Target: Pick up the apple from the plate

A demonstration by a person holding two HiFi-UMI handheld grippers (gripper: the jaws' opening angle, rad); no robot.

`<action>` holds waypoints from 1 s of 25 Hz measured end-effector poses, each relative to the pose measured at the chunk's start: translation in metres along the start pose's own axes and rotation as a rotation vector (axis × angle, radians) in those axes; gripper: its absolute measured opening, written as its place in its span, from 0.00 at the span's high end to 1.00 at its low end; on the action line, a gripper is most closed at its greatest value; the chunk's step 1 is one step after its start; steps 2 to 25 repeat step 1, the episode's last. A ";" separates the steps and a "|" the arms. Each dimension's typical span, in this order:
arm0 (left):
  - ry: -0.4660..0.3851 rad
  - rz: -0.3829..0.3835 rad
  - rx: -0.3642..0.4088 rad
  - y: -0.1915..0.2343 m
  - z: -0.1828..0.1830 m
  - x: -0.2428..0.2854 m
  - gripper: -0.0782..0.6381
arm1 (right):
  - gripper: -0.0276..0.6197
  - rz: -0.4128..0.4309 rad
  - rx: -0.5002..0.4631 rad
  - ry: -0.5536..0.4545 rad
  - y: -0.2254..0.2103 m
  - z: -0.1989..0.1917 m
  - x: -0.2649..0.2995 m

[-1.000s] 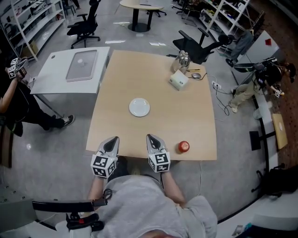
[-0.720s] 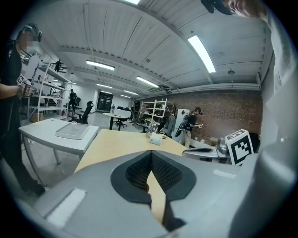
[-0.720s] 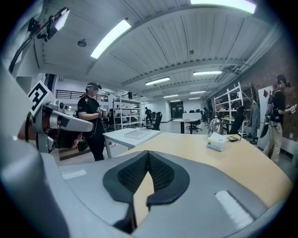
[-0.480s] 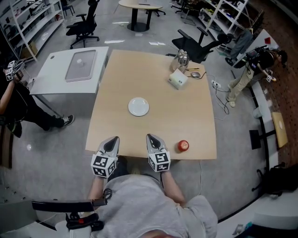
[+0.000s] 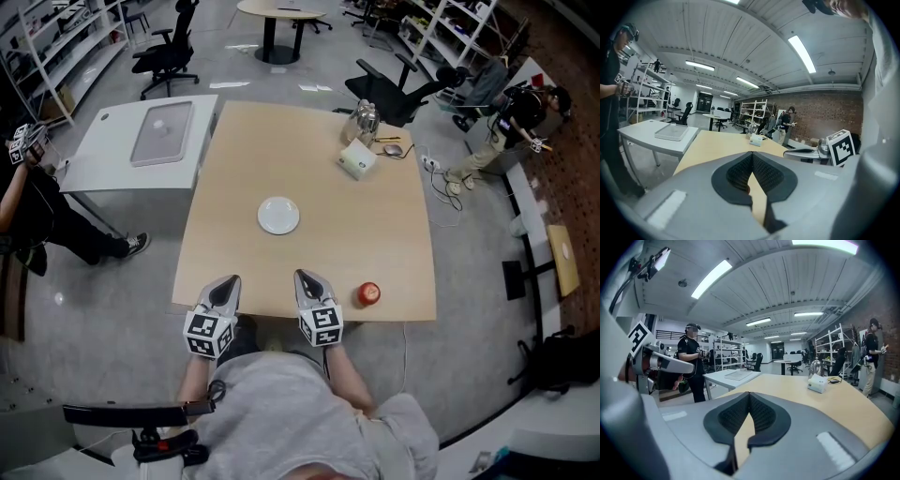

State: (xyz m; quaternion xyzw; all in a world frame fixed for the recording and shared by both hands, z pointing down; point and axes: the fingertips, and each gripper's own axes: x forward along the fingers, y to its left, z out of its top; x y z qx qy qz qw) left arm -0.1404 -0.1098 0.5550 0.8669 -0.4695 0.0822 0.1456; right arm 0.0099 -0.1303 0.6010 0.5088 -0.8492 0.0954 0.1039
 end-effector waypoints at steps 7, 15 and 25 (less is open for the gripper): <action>0.000 0.000 0.000 0.000 0.000 0.000 0.87 | 0.95 0.000 0.000 -0.001 0.000 0.000 0.000; 0.000 0.000 0.000 0.000 0.000 0.000 0.87 | 0.95 0.000 0.000 -0.001 0.000 0.000 0.000; 0.000 0.000 0.000 0.000 0.000 0.000 0.87 | 0.95 0.000 0.000 -0.001 0.000 0.000 0.000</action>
